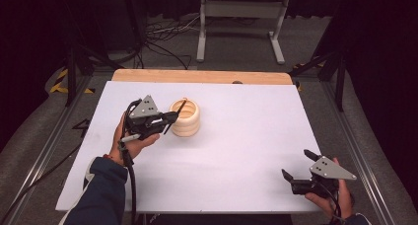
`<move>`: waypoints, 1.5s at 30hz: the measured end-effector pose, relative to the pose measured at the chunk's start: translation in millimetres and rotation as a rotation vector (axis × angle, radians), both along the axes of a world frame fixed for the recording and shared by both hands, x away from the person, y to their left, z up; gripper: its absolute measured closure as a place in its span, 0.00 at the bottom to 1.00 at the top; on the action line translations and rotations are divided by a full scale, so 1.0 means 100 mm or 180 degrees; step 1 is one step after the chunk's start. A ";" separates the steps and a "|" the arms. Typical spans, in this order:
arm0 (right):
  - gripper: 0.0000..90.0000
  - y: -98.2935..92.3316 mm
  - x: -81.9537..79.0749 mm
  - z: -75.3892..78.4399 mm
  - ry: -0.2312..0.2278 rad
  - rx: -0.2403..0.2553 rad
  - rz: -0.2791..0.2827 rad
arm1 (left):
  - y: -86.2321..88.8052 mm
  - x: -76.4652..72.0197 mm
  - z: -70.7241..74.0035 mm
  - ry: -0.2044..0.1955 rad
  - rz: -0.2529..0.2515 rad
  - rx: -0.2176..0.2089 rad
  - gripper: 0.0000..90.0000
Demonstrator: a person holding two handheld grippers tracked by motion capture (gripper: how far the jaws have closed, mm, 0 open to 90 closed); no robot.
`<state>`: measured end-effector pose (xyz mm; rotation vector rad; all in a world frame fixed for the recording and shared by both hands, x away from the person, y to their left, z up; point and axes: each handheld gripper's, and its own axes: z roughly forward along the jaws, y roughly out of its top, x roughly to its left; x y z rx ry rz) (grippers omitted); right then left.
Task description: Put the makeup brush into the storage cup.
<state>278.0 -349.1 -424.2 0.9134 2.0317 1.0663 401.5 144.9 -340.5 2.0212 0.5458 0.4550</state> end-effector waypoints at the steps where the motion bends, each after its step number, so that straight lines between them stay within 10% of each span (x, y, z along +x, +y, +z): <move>1: 0.04 0.00 0.00 0.00 0.0005 0.0000 0.0003 | 0.00 0.01 0.01 -0.0001 0.0024 -0.0032 0.92; 45: 0.04 0.00 -0.01 -0.01 0.0001 -0.0008 0.0015 | -0.21 0.42 0.00 -0.0313 0.0246 -0.0779 0.92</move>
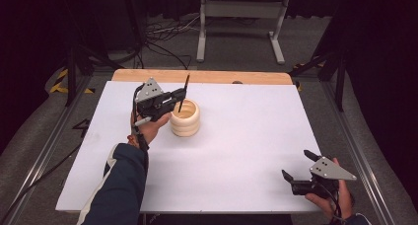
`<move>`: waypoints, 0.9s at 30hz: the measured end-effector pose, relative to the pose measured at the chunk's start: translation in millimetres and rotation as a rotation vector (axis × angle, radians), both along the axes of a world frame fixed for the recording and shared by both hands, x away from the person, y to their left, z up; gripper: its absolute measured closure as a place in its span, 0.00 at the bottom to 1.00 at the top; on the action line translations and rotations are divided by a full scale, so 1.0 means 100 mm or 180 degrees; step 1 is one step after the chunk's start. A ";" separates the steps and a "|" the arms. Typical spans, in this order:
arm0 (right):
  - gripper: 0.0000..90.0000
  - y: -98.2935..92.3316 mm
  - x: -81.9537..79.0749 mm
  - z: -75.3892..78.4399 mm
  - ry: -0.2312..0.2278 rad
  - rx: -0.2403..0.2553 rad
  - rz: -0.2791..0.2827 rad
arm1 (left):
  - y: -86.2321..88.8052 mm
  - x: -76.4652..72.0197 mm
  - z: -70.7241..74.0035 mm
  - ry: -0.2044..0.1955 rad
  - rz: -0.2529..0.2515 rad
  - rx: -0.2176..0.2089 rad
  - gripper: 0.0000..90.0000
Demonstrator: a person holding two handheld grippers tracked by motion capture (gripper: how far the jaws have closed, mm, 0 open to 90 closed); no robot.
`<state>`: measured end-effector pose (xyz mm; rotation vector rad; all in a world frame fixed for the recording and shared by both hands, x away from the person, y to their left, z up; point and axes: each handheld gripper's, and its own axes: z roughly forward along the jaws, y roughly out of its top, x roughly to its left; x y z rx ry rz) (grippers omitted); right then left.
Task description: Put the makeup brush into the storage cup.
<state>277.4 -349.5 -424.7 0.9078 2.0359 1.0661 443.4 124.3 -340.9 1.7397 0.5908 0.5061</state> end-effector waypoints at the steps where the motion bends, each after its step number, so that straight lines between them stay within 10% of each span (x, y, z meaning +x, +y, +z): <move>1: 0.04 0.00 0.00 0.00 0.0002 -0.0001 0.0000 | -0.01 0.01 -0.01 -0.0034 0.0033 -0.0018 0.92; 27: 0.04 0.03 0.01 -0.02 0.0034 -0.0014 0.0026 | -0.09 0.14 -0.19 -0.0062 0.0059 -0.0090 0.92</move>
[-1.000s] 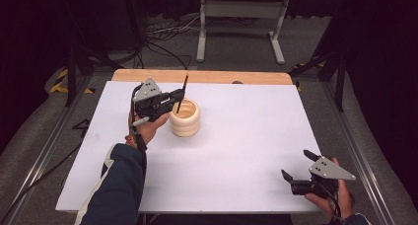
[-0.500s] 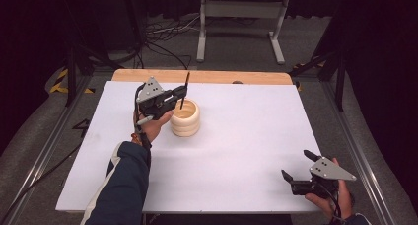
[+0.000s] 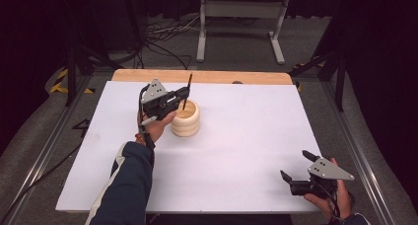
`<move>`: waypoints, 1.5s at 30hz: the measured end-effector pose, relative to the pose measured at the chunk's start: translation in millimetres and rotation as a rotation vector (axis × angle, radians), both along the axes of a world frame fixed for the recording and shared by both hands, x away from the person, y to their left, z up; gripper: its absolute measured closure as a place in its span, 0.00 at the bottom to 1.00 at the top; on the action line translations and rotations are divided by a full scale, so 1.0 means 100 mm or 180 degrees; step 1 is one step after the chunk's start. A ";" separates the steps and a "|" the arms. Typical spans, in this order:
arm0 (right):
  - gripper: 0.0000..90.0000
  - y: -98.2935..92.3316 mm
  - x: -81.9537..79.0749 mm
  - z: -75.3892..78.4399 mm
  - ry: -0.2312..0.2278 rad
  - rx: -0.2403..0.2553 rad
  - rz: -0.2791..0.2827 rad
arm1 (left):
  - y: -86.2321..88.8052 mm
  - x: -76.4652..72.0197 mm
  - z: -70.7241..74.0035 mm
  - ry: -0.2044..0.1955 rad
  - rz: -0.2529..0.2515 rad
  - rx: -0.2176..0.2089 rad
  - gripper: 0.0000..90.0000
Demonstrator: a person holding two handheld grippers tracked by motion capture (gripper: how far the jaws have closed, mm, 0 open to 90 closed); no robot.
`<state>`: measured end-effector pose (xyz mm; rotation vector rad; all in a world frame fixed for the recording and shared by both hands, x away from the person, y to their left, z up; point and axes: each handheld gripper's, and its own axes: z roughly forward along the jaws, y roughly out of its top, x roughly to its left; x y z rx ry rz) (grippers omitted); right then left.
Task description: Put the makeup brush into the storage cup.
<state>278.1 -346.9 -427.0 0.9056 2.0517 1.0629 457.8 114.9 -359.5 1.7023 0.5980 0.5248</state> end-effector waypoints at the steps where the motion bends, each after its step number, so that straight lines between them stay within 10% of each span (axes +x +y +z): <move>1: 0.04 0.00 0.00 0.00 -0.0003 -0.0002 -0.0002 | 0.00 0.01 -0.02 0.0000 0.0001 0.0011 0.92; 45: 0.04 0.02 0.00 -0.01 0.0016 -0.0029 0.0032 | 0.02 0.09 -0.44 0.0298 0.0030 0.0088 0.92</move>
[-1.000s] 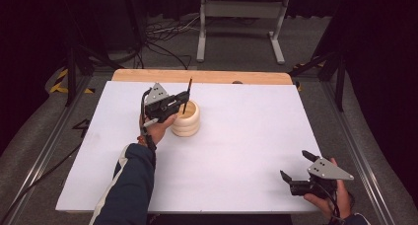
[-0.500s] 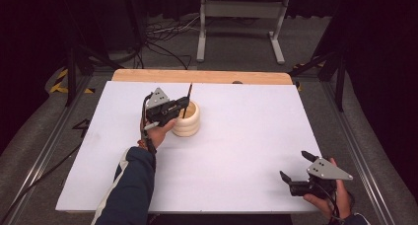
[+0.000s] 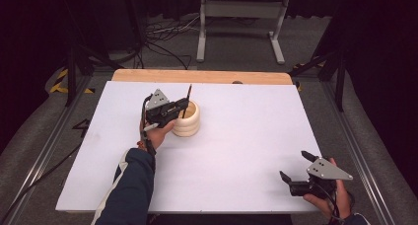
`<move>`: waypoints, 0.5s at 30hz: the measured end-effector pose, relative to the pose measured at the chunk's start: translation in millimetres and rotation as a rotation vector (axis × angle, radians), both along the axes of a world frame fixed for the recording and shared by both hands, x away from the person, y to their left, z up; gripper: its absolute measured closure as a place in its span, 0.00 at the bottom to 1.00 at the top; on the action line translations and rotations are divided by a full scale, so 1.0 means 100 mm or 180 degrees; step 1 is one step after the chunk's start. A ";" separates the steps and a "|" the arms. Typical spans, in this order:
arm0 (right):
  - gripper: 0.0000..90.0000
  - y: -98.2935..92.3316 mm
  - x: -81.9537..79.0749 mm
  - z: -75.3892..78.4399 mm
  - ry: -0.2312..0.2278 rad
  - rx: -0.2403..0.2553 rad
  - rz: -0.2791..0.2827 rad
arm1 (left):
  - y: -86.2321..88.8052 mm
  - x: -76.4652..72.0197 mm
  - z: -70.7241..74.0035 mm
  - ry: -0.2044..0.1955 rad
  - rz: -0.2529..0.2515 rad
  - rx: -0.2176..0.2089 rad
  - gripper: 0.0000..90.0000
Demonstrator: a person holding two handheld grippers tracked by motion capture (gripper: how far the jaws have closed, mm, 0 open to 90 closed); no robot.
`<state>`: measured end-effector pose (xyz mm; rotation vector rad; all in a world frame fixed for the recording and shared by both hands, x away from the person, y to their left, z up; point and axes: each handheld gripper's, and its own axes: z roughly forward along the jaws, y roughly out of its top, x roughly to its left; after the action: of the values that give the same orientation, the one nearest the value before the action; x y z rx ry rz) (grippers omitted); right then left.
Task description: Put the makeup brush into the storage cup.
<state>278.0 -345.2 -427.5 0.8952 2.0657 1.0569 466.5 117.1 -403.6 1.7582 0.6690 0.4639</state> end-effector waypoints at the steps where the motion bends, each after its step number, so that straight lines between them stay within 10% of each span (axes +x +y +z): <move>1: 0.04 0.00 0.00 0.00 -0.0001 -0.0003 0.0001 | 0.00 0.00 0.00 -0.0004 0.0004 -0.0001 0.92; 15: 0.04 0.00 0.00 0.00 -0.0001 -0.0003 0.0004 | -0.02 0.00 0.01 -0.0017 0.0019 0.0062 0.92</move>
<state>278.0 -345.2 -427.4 0.8934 2.0664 1.0566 466.1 114.7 -402.4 1.7730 0.6680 0.4805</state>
